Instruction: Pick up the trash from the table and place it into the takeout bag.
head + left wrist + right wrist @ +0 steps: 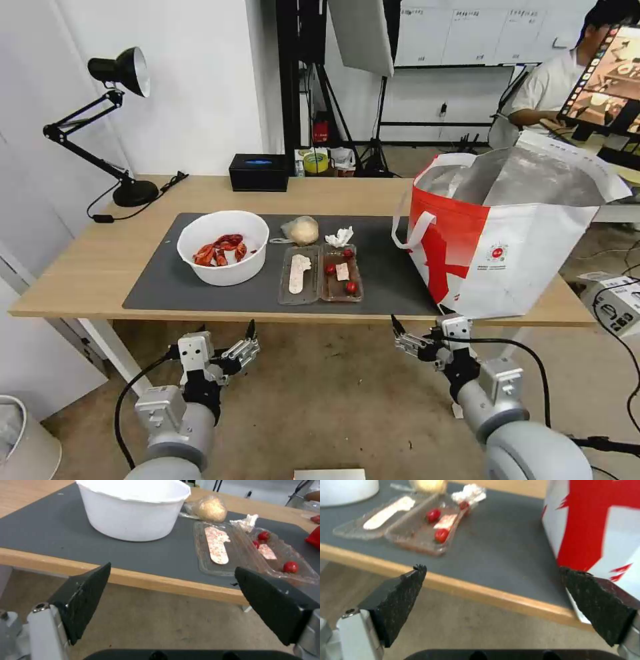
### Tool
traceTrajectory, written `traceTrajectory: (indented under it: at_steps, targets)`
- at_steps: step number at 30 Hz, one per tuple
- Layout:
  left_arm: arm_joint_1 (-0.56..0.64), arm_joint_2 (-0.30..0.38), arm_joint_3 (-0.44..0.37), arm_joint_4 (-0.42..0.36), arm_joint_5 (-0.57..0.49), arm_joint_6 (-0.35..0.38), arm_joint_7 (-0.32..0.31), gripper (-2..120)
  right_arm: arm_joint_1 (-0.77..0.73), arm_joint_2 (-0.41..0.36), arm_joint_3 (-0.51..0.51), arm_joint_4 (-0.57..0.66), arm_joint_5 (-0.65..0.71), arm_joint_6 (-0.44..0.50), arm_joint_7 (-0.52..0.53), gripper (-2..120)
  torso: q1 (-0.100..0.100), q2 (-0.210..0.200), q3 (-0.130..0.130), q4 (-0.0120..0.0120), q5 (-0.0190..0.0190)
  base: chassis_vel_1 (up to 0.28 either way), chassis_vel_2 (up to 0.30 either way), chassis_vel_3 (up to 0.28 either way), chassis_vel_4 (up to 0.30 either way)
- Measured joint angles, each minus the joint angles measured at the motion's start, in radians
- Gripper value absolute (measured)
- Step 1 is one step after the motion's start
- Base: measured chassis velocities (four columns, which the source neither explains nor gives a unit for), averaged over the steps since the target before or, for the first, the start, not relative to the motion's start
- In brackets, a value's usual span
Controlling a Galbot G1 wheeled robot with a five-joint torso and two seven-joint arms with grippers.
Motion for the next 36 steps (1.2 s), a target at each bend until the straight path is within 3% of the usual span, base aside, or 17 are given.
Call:
traceTrajectory:
  at_steps: [10, 23, 31, 36]
  targets:
    - [-0.008, 0.001, 0.001, 0.001, -0.031, -0.006, 0.001, 100, 0.012, 0.0, -0.013, -0.007, 0.006, -0.01, 0.001, 100, 0.0, 0.0, 0.0, -0.0004, 0.0, 0.0, 0.0, 0.0, 0.0]
    - [-0.057, 0.005, 0.008, 0.024, -0.18, -0.013, -0.014, 100, 0.022, 0.005, -0.018, -0.014, 0.007, 0.003, 0.0, 100, 0.0, 0.0, 0.0, -0.0004, 0.0, 0.0, 0.0, 0.0, 0.0]
    - [-0.132, 0.024, 0.036, 0.063, -0.385, -0.018, -0.088, 100, 0.028, 0.004, -0.028, -0.02, 0.006, 0.004, 0.001, 100, 0.0, 0.0, 0.0, -0.0003, 0.0, 0.0, 0.0, 0.0, 0.0]
    - [-0.2, 0.05, 0.078, 0.117, -0.58, -0.037, -0.181, 100, 0.027, -0.001, -0.018, -0.018, 0.004, 0.005, 0.003, 100, 0.0, 0.0, 0.0, -0.0004, 0.0, 0.0, 0.0, 0.0, 0.0]
